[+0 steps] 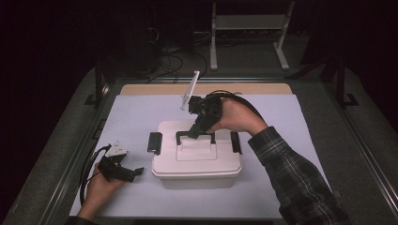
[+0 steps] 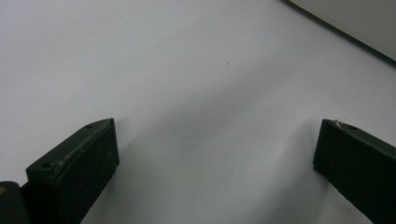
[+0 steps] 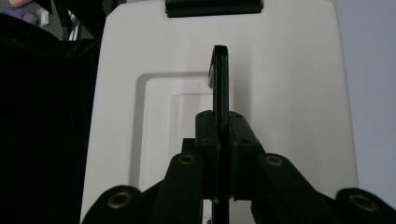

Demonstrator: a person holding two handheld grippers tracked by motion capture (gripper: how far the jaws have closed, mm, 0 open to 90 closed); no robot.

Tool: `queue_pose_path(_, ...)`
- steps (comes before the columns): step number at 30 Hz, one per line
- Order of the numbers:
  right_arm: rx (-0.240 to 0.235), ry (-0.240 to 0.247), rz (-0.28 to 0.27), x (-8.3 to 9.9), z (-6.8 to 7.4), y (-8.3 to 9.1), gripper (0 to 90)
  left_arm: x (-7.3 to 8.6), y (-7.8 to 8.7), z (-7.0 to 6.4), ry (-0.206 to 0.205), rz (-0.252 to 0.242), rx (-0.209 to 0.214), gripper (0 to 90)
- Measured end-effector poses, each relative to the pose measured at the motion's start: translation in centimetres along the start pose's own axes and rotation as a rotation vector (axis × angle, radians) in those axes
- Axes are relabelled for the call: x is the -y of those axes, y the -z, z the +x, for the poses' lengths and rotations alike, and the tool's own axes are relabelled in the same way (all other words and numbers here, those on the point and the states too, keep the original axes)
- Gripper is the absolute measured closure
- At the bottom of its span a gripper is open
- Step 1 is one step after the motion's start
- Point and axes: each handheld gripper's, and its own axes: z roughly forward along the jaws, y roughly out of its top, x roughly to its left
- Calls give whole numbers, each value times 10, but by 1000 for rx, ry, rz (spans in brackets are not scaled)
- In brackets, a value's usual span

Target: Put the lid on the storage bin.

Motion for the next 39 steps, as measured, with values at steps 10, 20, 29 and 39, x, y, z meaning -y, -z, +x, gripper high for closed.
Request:
queue_pose_path(10,93,-27,-91,8,2,16,477,0,0,0,-1,1,0,0)
queue_pose_path(20,269,-133,-201,58,9,37,236,0,0,0,-4,1,-2,0)
queue_pose_path(29,413,-267,-295,120,19,48,137,0,0,0,-4,1,-2,0)
queue_pose_path(39,492,-415,-371,180,29,37,131,0,0,0,-2,0,-1,0)
